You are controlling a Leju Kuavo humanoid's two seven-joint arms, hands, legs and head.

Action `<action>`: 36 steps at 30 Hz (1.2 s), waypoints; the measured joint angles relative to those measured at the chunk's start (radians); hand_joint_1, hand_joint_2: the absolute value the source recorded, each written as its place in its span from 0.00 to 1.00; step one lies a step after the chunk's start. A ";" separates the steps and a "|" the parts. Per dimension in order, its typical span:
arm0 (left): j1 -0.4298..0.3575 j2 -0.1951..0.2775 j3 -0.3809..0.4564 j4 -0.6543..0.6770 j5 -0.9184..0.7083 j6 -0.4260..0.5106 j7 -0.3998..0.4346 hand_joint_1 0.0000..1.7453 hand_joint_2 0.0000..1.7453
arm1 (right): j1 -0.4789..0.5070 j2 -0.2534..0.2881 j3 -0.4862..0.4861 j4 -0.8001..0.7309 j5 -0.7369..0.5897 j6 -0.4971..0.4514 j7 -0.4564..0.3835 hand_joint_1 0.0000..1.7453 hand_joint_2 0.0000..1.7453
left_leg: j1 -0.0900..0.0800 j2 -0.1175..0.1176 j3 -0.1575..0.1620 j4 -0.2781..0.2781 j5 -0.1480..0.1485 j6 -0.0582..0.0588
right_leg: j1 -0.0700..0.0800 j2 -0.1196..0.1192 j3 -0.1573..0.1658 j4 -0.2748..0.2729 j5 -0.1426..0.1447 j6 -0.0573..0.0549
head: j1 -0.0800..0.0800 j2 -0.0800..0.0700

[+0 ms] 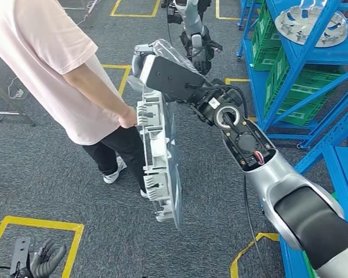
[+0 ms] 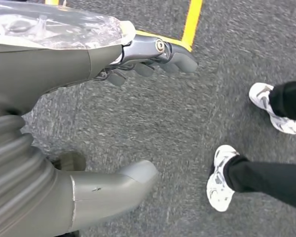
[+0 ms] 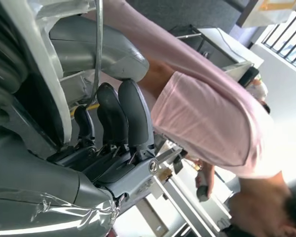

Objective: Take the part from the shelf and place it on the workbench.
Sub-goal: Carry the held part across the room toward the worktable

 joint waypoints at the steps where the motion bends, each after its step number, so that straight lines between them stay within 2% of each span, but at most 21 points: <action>1: 0.000 0.000 0.000 0.000 0.000 0.000 0.000 0.00 1.00 | 0.000 0.000 0.000 0.000 0.000 0.000 0.000 1.00 1.00 | 0.000 0.001 0.007 -0.014 0.007 0.000 | 0.000 -0.001 0.000 0.000 0.000 0.000 | 0.000 0.000; 2: 0.000 0.000 0.000 0.000 0.000 0.000 0.000 0.00 1.00 | 0.000 0.000 0.000 0.000 0.000 0.000 0.000 1.00 1.00 | 0.001 0.003 0.023 -0.042 0.019 -0.001 | 0.000 -0.004 0.000 0.001 -0.001 0.001 | -0.001 0.000; 3: -0.002 0.001 0.000 0.000 0.000 0.000 0.000 0.00 1.00 | -0.001 0.000 0.000 0.000 0.000 0.000 -0.001 1.00 1.00 | -0.001 0.017 0.060 -0.107 0.039 0.000 | 0.002 -0.009 -0.001 0.005 -0.003 0.006 | -0.004 0.000; 6: -0.005 0.003 0.000 0.000 0.000 0.000 0.000 0.00 1.00 | -0.003 0.000 0.000 0.000 -0.001 0.001 -0.004 1.00 1.00 | -0.008 0.030 0.144 -0.259 0.083 0.025 | 0.007 -0.035 -0.001 0.017 -0.015 0.028 | -0.002 0.000; 7: -0.005 0.003 0.000 0.000 0.000 0.000 0.000 0.00 1.00 | -0.004 0.000 0.000 0.000 -0.001 0.001 -0.005 1.00 1.00 | -0.007 0.018 0.143 -0.260 0.085 0.036 | 0.004 -0.037 -0.002 0.021 -0.020 0.035 | 0.002 0.000; 9: -0.005 0.005 0.000 0.000 0.001 0.000 0.000 0.00 1.00 | -0.005 0.000 0.000 0.000 -0.001 0.001 -0.005 1.00 1.00 | -0.005 0.006 0.144 -0.262 0.088 0.047 | -0.001 -0.013 -0.024 0.073 -0.057 0.044 | 0.008 0.000; 12: -0.007 0.005 0.000 0.000 0.002 0.000 0.000 0.00 1.00 | -0.002 0.000 0.000 0.000 -0.004 0.002 -0.004 1.00 1.00 | -0.007 -0.014 0.145 -0.262 0.089 0.056 | -0.003 0.029 -0.119 0.285 -0.155 0.049 | 0.023 0.000; 13: -0.006 0.005 0.000 0.000 0.002 0.000 0.000 0.00 1.00 | -0.001 0.000 0.000 0.000 -0.004 0.002 -0.003 1.00 1.00 | -0.009 -0.022 0.145 -0.262 0.089 0.057 | -0.002 0.033 -0.143 0.333 -0.166 0.048 | 0.025 0.000; 14: -0.006 0.004 0.000 0.000 0.002 0.000 0.000 0.00 1.00 | 0.001 0.000 0.000 0.000 -0.004 0.002 -0.002 1.00 1.00 | -0.011 -0.032 0.145 -0.262 0.089 0.057 | -0.002 0.035 -0.148 0.339 -0.155 0.044 | 0.028 0.000; 16: -0.005 0.004 0.000 0.000 0.002 0.002 0.000 0.00 1.00 | 0.000 0.000 0.000 0.000 -0.005 0.002 0.000 1.00 1.00 | -0.012 -0.053 0.147 -0.262 0.089 0.057 | 0.001 0.048 -0.105 0.231 -0.083 0.031 | 0.034 0.000; 18: -0.005 0.001 0.000 0.000 0.002 0.004 0.000 0.00 1.00 | -0.001 0.000 0.000 0.000 -0.005 0.002 0.000 1.00 1.00 | -0.010 -0.070 0.145 -0.262 0.090 0.054 | 0.004 0.087 -0.042 0.092 -0.020 0.017 | 0.037 0.000; 20: -0.003 -0.001 0.000 0.000 0.002 0.005 0.001 0.00 1.00 | -0.001 0.000 0.000 0.000 -0.005 0.002 0.000 1.00 1.00 | -0.004 -0.086 0.137 -0.264 0.096 0.044 | 0.008 0.106 -0.016 0.037 -0.006 0.011 | 0.041 0.000; 22: 0.002 -0.002 0.000 0.000 0.002 0.005 0.002 0.00 1.00 | -0.002 0.000 0.001 0.000 -0.005 0.002 0.000 1.00 1.00 | 0.000 -0.098 0.133 -0.269 0.101 0.032 | 0.008 0.086 -0.005 0.017 -0.004 0.008 | 0.048 0.000; 24: 0.004 -0.001 0.000 0.000 0.002 0.006 0.003 0.00 1.00 | -0.004 0.001 0.001 0.000 -0.005 0.002 -0.002 1.00 1.00 | -0.004 -0.070 0.118 -0.241 0.079 0.024 | 0.004 0.063 0.012 -0.013 0.004 0.003 | 0.044 0.000; 26: 0.001 0.001 0.000 0.000 0.002 0.006 0.002 0.00 1.00 | -0.004 0.002 0.002 0.000 -0.005 0.003 -0.003 1.00 1.00 | -0.006 -0.026 0.062 -0.126 0.021 0.017 | 0.003 0.042 0.019 -0.026 0.008 -0.002 | 0.031 0.000; 27: 0.001 0.001 0.000 0.000 0.002 0.006 0.002 0.00 1.00 | -0.004 0.002 0.002 0.000 -0.005 0.003 -0.003 1.00 1.00 | -0.004 -0.016 0.025 -0.052 -0.008 0.012 | 0.004 0.031 0.019 -0.026 0.009 -0.003 | 0.024 0.000; 29: 0.004 0.000 0.000 0.000 0.002 0.006 0.003 0.00 1.00 | -0.001 0.002 0.003 0.001 -0.005 0.003 -0.003 1.00 1.00 | 0.001 -0.007 -0.016 0.028 -0.025 0.002 | 0.004 0.012 0.017 -0.025 0.007 -0.002 | 0.014 0.000; 30: 0.005 0.000 0.000 0.000 0.002 0.006 0.003 0.00 1.00 | -0.001 0.002 0.003 0.002 -0.005 0.003 -0.003 1.00 1.00 | 0.005 -0.002 -0.008 0.009 -0.007 -0.002 | 0.003 0.004 0.015 -0.022 0.006 -0.001 | 0.009 0.000; 32: 0.005 0.002 0.000 0.000 0.002 0.006 0.003 0.00 1.00 | -0.001 0.002 0.004 0.004 -0.005 0.003 -0.003 1.00 1.00 | 0.009 0.023 0.066 -0.129 0.057 -0.009 | 0.002 -0.011 0.013 -0.011 -0.002 0.007 | 0.001 0.000; 34: 0.002 0.003 0.000 0.000 0.002 0.007 0.003 0.00 1.00 | -0.002 0.002 0.003 0.005 -0.005 0.003 -0.006 1.00 1.00 | 0.005 0.042 0.130 -0.243 0.092 -0.001 | 0.005 -0.023 0.009 0.006 -0.014 0.018 | -0.004 0.000; 36: 0.001 0.003 0.000 0.000 0.002 0.007 0.002 0.00 1.00 | -0.003 0.002 0.003 0.006 -0.005 0.003 -0.010 1.00 1.00 | -0.002 0.034 0.139 -0.262 0.090 0.018 | 0.007 -0.034 0.007 0.014 -0.021 0.028 | -0.003 0.000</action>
